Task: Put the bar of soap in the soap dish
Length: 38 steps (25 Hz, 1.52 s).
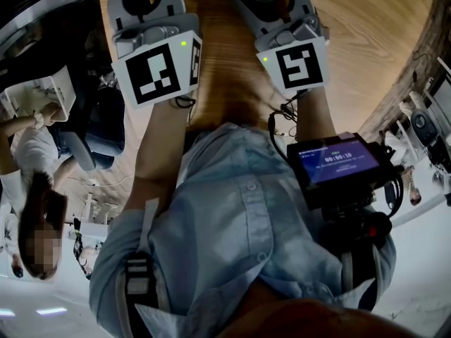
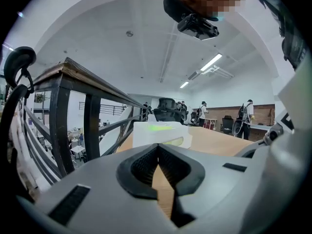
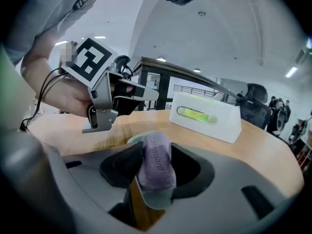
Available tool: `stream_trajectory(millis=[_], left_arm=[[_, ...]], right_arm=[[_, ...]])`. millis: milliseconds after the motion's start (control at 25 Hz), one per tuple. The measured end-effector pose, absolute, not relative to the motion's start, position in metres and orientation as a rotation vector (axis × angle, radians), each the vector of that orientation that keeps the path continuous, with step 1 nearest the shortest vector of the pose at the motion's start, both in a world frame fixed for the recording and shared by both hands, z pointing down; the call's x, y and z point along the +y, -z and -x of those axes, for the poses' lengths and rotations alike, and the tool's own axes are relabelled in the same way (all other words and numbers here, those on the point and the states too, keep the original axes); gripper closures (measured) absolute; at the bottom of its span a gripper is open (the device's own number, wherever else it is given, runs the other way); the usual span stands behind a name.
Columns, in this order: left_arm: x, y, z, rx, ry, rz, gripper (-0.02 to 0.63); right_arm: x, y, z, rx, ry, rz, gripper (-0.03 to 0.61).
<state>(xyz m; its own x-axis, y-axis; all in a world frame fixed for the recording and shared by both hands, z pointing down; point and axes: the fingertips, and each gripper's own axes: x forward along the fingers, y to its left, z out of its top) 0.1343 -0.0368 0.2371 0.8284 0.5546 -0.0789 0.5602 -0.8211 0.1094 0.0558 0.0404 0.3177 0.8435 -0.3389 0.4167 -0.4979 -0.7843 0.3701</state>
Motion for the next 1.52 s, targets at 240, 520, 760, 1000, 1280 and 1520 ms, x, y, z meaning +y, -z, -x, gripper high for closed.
stream_trajectory(millis=[240,520,760,1000,1280,1520], left_arm=[[-0.033,-0.237,-0.135,0.901,0.074,-2.875,0.604],[-0.031,-0.238,-0.135,0.922,0.076,-2.875,0.604],[-0.029,-0.238,-0.132,0.941,0.073,-2.877,0.604],[-0.029,-0.241,-0.127,0.972,0.062,-2.877,0.604],[-0.027,-0.245,-0.118,1.025,0.041,-2.877,0.604],[-0.020,-0.237,-0.114,1.042,0.072,-2.855,0.604]], right_arm=[[0.043,-0.311,-0.055,-0.616,-0.419,-2.618,0.388],[0.058,-0.289,-0.063,-0.539,-0.344,-2.903,0.411],[0.084,-0.284,-0.061,-0.469,-0.339,-3.045,0.459],[0.097,-0.273,-0.064,-0.352,-0.286,-3.164,0.567],[0.094,-0.274,-0.066,-0.311,-0.273,-3.196,0.571],[0.099,-0.269,-0.071,-0.257,-0.239,-3.196,0.572]])
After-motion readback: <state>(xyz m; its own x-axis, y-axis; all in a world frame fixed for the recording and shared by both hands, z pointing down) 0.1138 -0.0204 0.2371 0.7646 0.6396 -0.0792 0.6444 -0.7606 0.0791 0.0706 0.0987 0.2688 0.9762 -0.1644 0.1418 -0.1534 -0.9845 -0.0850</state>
